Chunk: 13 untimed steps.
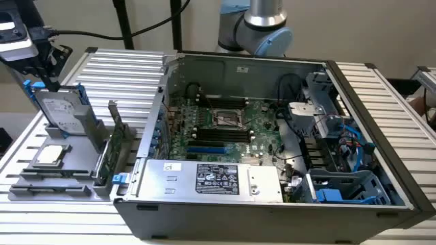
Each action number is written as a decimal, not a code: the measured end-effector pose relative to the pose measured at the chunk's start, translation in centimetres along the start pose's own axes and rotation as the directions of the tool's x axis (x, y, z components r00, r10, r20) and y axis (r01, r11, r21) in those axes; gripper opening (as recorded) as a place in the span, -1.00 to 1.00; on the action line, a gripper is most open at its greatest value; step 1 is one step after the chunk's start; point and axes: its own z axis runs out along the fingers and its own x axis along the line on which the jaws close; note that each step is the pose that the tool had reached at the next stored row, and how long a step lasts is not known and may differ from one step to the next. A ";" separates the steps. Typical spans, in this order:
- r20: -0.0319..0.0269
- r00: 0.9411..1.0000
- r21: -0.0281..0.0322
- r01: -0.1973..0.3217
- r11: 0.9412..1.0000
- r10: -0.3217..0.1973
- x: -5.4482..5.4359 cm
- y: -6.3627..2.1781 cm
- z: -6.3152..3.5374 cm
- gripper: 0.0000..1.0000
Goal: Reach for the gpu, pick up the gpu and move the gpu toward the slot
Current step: 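Reach for the gpu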
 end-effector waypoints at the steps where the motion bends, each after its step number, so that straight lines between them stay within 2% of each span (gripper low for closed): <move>1: 0.000 1.000 0.000 0.000 1.000 0.000 0.0 0.00 0.00 -0.79; 13: 0.000 1.000 0.000 0.000 1.000 0.000 -0.1 -0.09 -0.01 -0.79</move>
